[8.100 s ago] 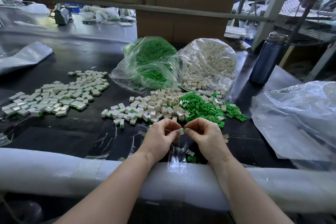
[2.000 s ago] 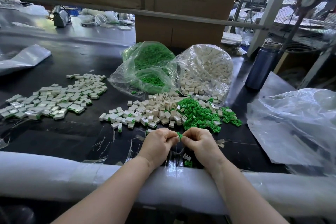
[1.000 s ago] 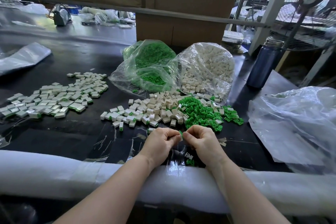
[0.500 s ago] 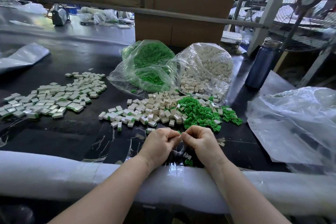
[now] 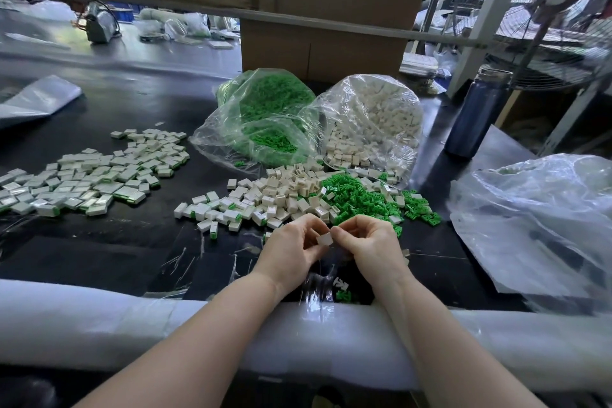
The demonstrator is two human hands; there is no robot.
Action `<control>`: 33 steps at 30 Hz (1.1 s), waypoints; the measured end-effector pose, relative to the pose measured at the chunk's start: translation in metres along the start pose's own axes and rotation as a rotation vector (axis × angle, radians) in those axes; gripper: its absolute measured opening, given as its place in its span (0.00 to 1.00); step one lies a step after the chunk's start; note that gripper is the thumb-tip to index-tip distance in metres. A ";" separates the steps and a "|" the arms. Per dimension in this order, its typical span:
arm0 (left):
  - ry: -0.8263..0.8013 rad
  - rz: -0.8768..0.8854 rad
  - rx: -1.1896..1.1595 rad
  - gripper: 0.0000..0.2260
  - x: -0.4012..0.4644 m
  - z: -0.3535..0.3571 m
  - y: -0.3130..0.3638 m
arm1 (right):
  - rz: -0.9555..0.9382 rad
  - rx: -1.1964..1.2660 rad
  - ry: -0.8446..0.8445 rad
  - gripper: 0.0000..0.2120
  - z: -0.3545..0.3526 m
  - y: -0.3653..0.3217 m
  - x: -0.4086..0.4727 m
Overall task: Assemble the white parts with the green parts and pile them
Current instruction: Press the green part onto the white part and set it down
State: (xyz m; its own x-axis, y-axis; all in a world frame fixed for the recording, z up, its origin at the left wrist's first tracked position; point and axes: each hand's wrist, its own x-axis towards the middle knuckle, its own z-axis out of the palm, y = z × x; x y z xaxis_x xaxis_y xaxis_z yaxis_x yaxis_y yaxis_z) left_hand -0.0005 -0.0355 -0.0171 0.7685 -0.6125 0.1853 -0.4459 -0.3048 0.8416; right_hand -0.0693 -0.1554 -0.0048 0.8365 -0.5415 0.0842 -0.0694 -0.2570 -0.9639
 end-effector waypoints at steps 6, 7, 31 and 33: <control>0.058 -0.001 -0.023 0.10 0.008 0.000 0.000 | 0.063 0.173 -0.048 0.04 -0.003 0.004 0.005; 0.056 -0.007 -0.043 0.11 0.008 0.001 -0.002 | 0.061 0.191 -0.063 0.03 -0.004 0.005 0.005; 0.045 -0.067 -0.107 0.08 0.008 0.001 -0.002 | -0.021 -0.087 -0.074 0.08 0.003 0.004 0.014; 0.063 -0.092 -0.113 0.07 0.010 0.001 -0.001 | -0.031 -0.093 -0.065 0.08 0.003 0.002 0.015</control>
State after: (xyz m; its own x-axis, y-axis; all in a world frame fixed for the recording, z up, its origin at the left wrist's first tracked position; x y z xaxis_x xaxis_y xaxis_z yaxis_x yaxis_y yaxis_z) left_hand 0.0069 -0.0422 -0.0162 0.8326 -0.5375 0.1337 -0.3209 -0.2714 0.9074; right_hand -0.0549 -0.1618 -0.0068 0.8722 -0.4799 0.0944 -0.0901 -0.3475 -0.9333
